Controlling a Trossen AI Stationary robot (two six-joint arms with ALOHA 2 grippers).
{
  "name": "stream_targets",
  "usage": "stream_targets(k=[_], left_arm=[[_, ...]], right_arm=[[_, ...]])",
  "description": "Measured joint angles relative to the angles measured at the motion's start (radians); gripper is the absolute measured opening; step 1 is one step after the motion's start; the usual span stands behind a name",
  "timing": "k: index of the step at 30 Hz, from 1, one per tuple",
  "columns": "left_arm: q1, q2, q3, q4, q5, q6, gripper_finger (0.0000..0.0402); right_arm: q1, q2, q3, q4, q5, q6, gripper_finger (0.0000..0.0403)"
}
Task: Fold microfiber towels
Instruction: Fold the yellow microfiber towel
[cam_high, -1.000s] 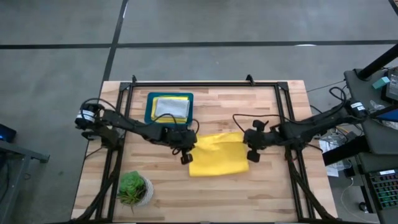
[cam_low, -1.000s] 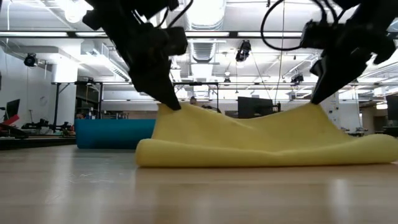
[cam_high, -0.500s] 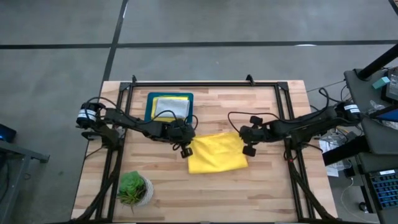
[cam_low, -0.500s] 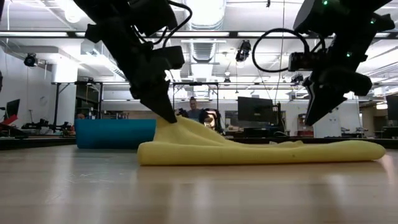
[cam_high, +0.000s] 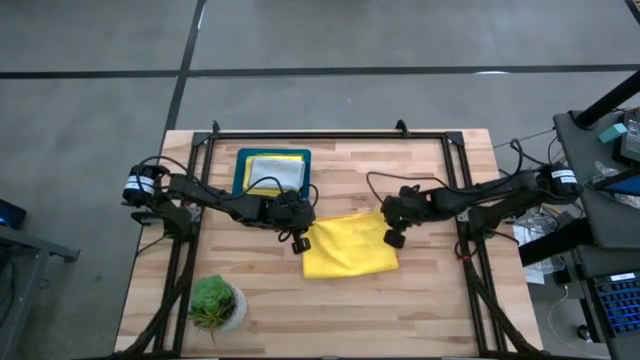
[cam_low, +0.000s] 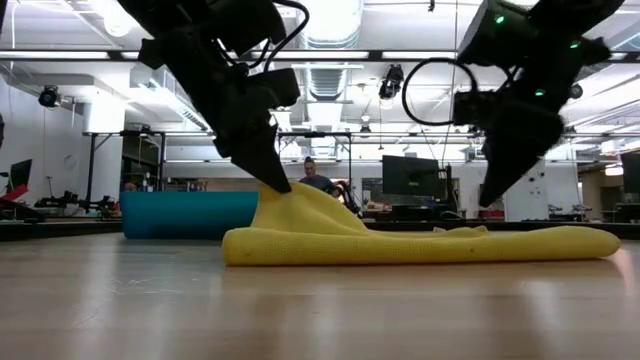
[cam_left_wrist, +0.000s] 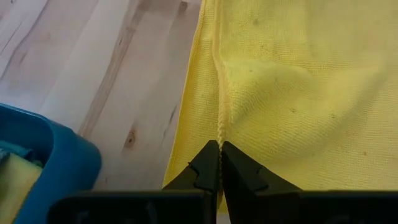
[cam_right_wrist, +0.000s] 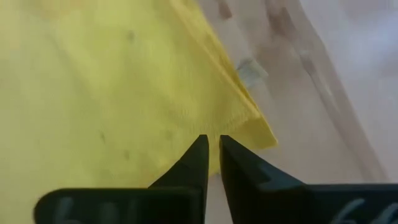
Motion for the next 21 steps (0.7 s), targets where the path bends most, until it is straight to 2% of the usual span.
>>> stream_targets(k=[3, 8, 21], left_arm=[[0.000, 0.000, 0.000, -0.001, 0.000, -0.008, 0.0000], [-0.001, 0.000, 0.000, -0.001, 0.000, -0.018, 0.0000], [-0.001, 0.000, 0.000, -0.001, 0.000, -0.018, 0.0000]], right_arm=[[-0.076, 0.010, -0.002, 0.053, -0.079, 0.065, 0.0052], [-0.150, 0.041, -0.009, 0.098, -0.101, 0.153, 0.0085], [-0.156, 0.162, -0.009, 0.152, -0.100, 0.205, 0.0094]])
